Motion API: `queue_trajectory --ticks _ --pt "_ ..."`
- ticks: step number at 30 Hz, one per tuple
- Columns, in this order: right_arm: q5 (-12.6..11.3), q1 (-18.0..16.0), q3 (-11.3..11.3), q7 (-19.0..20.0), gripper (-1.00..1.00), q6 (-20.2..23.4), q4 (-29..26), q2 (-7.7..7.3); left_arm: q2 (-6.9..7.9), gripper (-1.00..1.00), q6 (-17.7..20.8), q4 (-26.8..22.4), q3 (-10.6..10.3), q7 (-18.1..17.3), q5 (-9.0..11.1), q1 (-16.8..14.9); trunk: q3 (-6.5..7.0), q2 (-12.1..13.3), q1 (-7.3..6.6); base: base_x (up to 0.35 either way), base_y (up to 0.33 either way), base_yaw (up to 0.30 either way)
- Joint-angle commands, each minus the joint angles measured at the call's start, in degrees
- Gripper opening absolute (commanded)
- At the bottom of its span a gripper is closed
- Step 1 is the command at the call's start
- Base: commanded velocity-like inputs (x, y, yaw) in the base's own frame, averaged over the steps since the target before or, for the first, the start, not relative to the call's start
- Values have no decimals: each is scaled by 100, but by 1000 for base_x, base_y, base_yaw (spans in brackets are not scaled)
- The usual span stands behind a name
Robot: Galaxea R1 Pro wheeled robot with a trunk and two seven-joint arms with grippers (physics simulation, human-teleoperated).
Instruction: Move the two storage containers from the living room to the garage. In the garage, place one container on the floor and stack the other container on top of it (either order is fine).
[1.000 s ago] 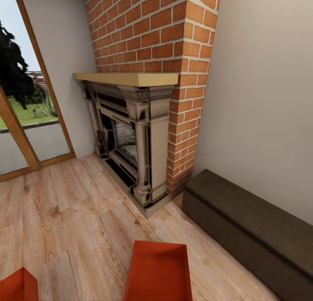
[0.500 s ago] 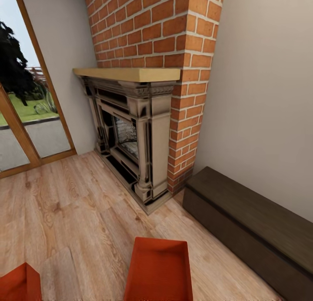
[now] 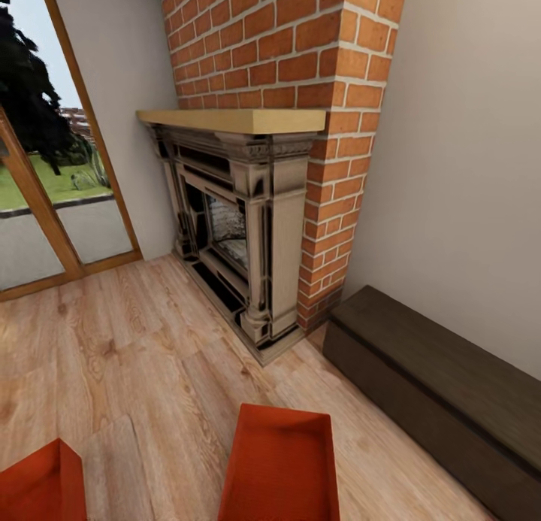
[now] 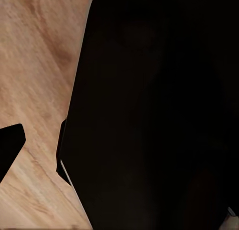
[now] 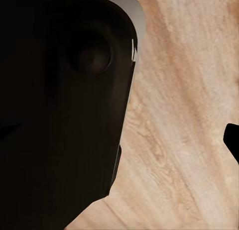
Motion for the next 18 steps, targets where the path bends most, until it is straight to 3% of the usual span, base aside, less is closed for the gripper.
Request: queue_trajectory --ticks 1,18 --pt "-25 -8 38 8 100 -20 17 1 0 100 -8 -5 0 0 25 2 -14 -2 0 0 0 103" --pt "-56 -8 1 -1 100 -213 14 -2 0 100 -10 -5 0 0 25 1 -171 -2 0 0 0 80"
